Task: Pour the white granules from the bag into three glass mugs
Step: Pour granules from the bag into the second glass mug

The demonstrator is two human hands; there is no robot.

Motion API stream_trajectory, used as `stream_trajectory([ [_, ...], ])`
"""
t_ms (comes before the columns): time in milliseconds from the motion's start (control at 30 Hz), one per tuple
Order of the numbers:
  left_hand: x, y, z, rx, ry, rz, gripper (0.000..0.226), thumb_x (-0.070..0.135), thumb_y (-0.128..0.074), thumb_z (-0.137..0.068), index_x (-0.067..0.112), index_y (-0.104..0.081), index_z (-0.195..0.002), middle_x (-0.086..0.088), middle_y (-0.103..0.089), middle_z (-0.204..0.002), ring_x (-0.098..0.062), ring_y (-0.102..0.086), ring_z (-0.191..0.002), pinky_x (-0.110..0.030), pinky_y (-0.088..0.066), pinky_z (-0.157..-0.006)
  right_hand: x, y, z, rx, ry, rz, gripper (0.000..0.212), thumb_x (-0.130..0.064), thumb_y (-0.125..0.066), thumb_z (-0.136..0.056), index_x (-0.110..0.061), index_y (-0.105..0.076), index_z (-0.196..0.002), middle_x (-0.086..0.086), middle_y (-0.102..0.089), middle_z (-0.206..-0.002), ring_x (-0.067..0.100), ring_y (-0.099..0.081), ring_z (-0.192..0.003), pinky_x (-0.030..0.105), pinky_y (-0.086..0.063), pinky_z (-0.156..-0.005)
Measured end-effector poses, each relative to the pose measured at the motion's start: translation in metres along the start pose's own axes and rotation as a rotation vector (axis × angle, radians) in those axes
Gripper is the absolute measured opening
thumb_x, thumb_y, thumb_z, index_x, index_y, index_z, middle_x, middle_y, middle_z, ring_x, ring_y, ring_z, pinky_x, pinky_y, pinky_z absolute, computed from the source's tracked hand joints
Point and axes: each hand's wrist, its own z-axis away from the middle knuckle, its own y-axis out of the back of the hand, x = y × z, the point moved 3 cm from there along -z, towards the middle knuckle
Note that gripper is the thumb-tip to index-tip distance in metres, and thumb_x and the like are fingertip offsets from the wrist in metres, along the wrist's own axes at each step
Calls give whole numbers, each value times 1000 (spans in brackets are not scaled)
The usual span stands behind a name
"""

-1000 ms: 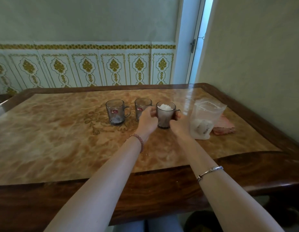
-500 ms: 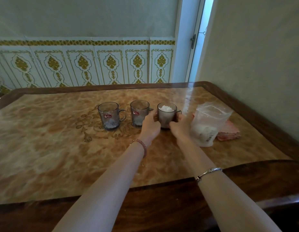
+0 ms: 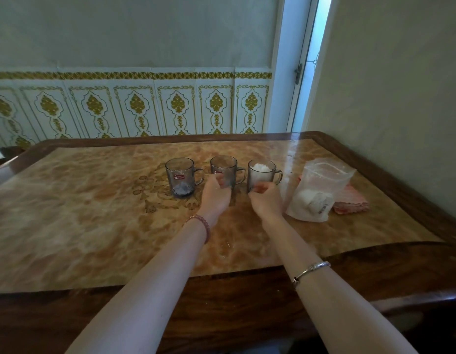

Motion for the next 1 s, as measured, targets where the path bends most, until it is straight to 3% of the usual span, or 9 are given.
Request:
stream_trajectory([
  [200,-1,18,-10,-2,17,35,52,3,-50,-95,12,-31,-142,-4,-46,-131,-14,-44,-108,-29,-39,-85,-22,-29,6,-210,103,-28,48,1,-55,-90,-1,-47,-137,9,-57,-129,22,-54,-119,25,-42,-89],
  [267,-3,19,-16,-32,10,31,53,3,-47,-97,14,-29,-146,-3,-44,-138,-18,-44,-121,-29,-38,-91,-25,-37,0,-233,119,-6,46,4,-53,-89,-2,-50,-134,6,-57,-120,21,-54,-114,27,-45,-86],
  [367,-5,18,-25,-57,11,25,60,6,-46,-98,18,-21,-151,0,-32,-153,-21,-32,-139,-36,-36,-108,-23,-47,-13,-233,119,28,37,5,-52,-85,-4,-58,-121,10,-64,-113,23,-59,-97,24,-46,-63],
  [433,-7,18,-31,-62,19,36,63,5,-46,-97,19,-19,-152,-1,-29,-155,-22,-29,-141,-43,-33,-113,-21,-52,-19,-227,98,14,36,6,-50,-84,-6,-59,-117,10,-65,-110,21,-57,-92,25,-45,-66],
  [633,-12,21,-37,-53,3,77,58,-2,-46,-96,18,-30,-148,-2,-40,-147,-20,-42,-131,-39,-42,-104,-17,-58,-24,-196,95,-1,41,8,-50,-81,-6,-60,-118,9,-65,-108,27,-61,-99,35,-50,-78],
  [733,-11,26,-32,-40,1,73,55,-5,-44,-95,16,-35,-145,-4,-45,-143,-19,-48,-121,-34,-48,-92,-17,-56,-21,-184,115,-5,40,10,-49,-79,-5,-63,-114,11,-67,-107,27,-62,-99,31,-50,-75],
  [867,-8,35,-9,-11,-5,80,51,-6,-43,-94,14,-37,-141,-3,-50,-133,-21,-49,-121,-36,-48,-95,-20,-50,-6,-210,138,-3,44,12,-47,-80,-5,-63,-117,5,-63,-106,23,-59,-101,30,-50,-82],
  [1000,-1,40,16,-17,-45,51,47,-7,-41,-94,15,-42,-136,2,-49,-119,-16,-47,-113,-30,-43,-87,-20,-40,14,-207,141,-23,38,12,-47,-77,-8,-66,-103,9,-68,-103,27,-62,-101,38,-52,-87],
])
